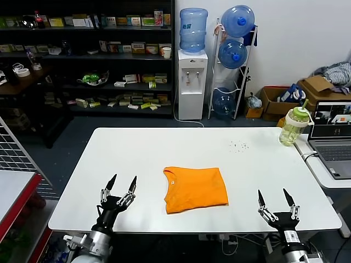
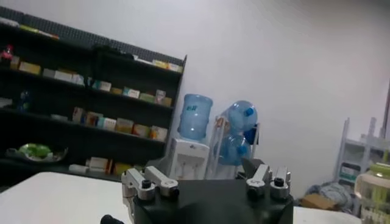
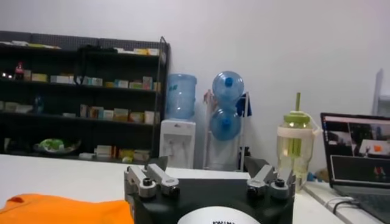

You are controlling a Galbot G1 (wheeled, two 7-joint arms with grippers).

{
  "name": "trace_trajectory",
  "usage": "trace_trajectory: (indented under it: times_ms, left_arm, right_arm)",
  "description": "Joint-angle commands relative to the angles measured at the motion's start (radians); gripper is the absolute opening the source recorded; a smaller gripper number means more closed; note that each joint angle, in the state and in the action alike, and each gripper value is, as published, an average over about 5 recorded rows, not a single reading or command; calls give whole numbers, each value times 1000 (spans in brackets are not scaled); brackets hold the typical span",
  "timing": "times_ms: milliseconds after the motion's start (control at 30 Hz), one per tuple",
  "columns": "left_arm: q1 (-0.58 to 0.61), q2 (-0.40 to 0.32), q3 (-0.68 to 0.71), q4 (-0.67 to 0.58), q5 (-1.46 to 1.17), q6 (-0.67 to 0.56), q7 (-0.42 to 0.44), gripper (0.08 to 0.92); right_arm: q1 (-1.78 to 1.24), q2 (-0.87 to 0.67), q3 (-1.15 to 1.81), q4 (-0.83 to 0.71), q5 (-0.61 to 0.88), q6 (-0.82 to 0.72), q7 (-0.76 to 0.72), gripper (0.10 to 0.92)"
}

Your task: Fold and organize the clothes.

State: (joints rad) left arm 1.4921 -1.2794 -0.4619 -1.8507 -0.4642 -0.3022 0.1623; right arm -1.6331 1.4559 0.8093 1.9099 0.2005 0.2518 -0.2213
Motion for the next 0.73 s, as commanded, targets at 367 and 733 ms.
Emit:
trace_trajectory:
  times_ms: [367, 733]
  left_arm:
    - [114, -59, -71, -47, 87, -63, 67, 823]
    - [93, -116, -74, -42, 132, -70, 87, 823]
  right_arm:
    - [-6, 150, 52, 9, -93, 114, -42, 823]
    - [8, 169, 50, 13, -115, 120, -50, 823]
